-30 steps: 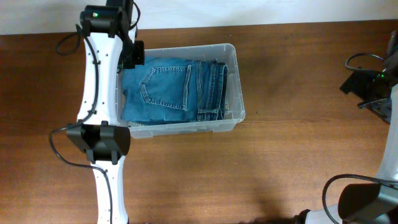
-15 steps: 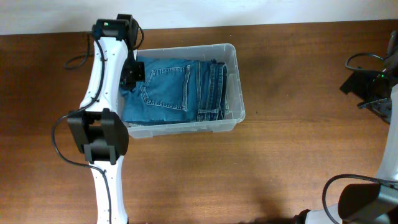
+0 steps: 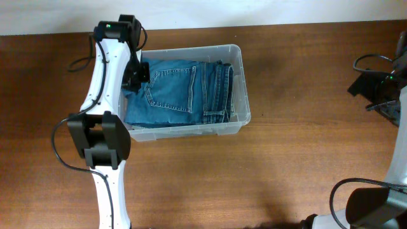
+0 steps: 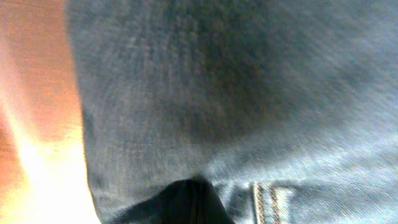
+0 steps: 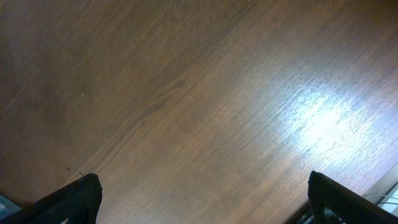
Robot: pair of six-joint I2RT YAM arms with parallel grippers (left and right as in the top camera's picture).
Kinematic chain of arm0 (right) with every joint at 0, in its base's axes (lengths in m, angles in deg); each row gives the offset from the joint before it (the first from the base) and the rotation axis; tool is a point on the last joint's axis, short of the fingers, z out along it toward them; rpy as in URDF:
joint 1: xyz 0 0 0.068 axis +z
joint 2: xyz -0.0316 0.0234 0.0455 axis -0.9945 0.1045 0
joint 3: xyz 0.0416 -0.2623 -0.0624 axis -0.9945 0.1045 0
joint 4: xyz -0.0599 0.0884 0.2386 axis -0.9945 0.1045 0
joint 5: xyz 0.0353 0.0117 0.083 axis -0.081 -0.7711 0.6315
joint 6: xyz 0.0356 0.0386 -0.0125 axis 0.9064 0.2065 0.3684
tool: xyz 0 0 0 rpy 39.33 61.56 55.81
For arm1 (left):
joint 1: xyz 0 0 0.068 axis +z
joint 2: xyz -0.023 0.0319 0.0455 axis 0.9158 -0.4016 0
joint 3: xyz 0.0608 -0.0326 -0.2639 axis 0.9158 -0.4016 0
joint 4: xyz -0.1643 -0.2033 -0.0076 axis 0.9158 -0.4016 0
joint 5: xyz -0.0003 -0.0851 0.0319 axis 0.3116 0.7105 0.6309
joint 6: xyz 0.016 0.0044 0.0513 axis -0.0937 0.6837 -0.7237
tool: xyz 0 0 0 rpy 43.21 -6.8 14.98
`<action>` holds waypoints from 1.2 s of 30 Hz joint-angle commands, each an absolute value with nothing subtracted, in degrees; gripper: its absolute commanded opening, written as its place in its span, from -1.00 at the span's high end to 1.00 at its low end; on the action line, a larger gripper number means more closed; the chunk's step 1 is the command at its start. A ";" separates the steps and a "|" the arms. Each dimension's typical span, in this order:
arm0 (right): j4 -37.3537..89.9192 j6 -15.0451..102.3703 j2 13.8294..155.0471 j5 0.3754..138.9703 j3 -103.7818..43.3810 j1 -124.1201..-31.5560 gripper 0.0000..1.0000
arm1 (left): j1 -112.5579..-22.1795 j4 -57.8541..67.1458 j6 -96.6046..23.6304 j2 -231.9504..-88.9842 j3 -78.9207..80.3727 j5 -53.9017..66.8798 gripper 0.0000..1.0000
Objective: Pack container
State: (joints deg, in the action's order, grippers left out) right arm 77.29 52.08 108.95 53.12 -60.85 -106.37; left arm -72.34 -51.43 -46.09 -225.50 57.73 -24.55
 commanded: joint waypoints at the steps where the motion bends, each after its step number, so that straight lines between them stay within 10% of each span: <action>1: 77.29 52.60 108.10 53.05 -60.68 -106.57 -0.97 | -72.67 -52.08 -46.86 -226.64 64.57 -23.26 0.99; 14: 77.29 52.60 108.10 53.05 -60.68 -106.57 -0.97 | -72.67 -40.06 -46.84 -229.72 64.07 -23.26 0.99; 36: 77.29 52.60 108.12 53.03 -60.68 -106.57 -0.97 | -72.71 -57.88 -46.92 -229.87 86.51 -15.35 0.99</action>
